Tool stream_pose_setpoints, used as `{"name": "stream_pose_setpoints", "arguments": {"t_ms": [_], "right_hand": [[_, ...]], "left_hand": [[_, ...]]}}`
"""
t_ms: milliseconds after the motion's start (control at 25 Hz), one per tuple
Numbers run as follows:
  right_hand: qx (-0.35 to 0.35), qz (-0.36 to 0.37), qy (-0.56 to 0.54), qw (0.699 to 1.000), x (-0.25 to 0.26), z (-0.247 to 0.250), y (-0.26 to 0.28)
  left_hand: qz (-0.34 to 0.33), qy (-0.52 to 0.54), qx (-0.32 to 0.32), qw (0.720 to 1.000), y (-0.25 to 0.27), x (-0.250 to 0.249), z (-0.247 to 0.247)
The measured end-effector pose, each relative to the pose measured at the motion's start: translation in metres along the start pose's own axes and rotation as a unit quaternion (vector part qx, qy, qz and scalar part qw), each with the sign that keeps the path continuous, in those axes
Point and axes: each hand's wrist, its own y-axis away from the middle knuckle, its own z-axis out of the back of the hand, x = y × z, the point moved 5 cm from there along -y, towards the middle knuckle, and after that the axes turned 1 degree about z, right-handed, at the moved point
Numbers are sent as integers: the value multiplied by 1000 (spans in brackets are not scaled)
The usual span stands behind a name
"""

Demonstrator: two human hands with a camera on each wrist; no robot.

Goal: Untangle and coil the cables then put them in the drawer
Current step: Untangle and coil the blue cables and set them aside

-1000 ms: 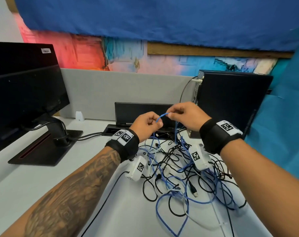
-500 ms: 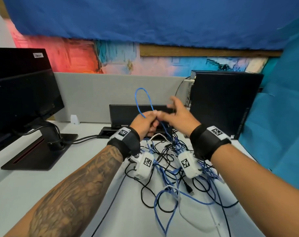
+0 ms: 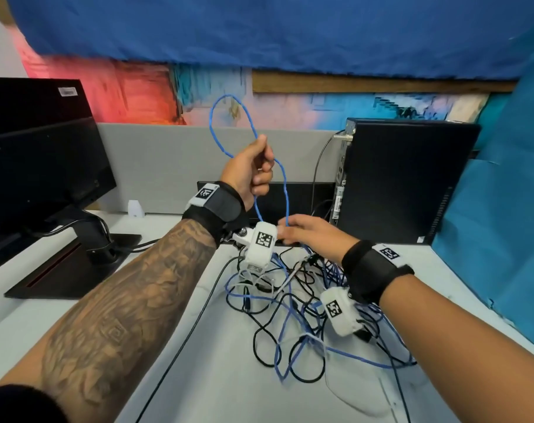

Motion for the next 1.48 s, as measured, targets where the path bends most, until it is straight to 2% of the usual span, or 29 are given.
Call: {"name": "stream_pose_setpoints", "arguments": {"t_ms": [40,160,200,280,360,400,480,560,640,720,800,880,960,1040,1120,1200,1360,1480], "right_hand": [[29,9,11,999,7,-6,-3],[71,39,181,980,18,-14,-9],[70,35,173,982,20,-10,-10],[51,26,60,997,26,2,-11],[-13,34,-68,997,35,16,-13],[-39,40,-127,990,41,21,-15],[-66,49,-213,974,53,26,-16],[-73,63,-243,965,69,28,-13],[-79,83,-241,964,83,33,-11],[-86,105,-250,959,95,42,-10],[-106,130,-206,964,101,50,-7],[-120,128,-72,982,95,50,-6],[-81,105,36,991,74,38,-11],[-57,83,68,993,51,26,-14],[-68,89,81,990,38,21,-15],[-72,105,105,986,34,17,-14],[-39,50,271,961,18,10,-11],[-9,30,331,943,14,14,-12]], "left_hand": [[-1,25,-2,1000,-1,-2,-4],[-20,72,-20,997,-2,-11,-9],[-32,71,-29,997,-2,-14,-7],[-67,15,-71,995,2,-12,2],[-37,-74,-92,992,8,9,8],[-5,-100,-70,992,10,29,8],[54,-151,31,987,21,72,-2],[81,-235,108,963,32,109,-9],[67,-303,111,944,38,123,-9],[24,-328,90,940,39,121,-4],[-26,-309,69,948,35,111,3],[-49,-261,33,963,29,101,7],[-52,-212,-34,975,23,84,11],[-34,-135,-88,986,19,73,14],[2,-21,-88,996,18,69,14],[25,39,-63,997,18,71,16],[15,-27,-79,996,17,67,27],[8,61,-75,995,20,61,27]]}}
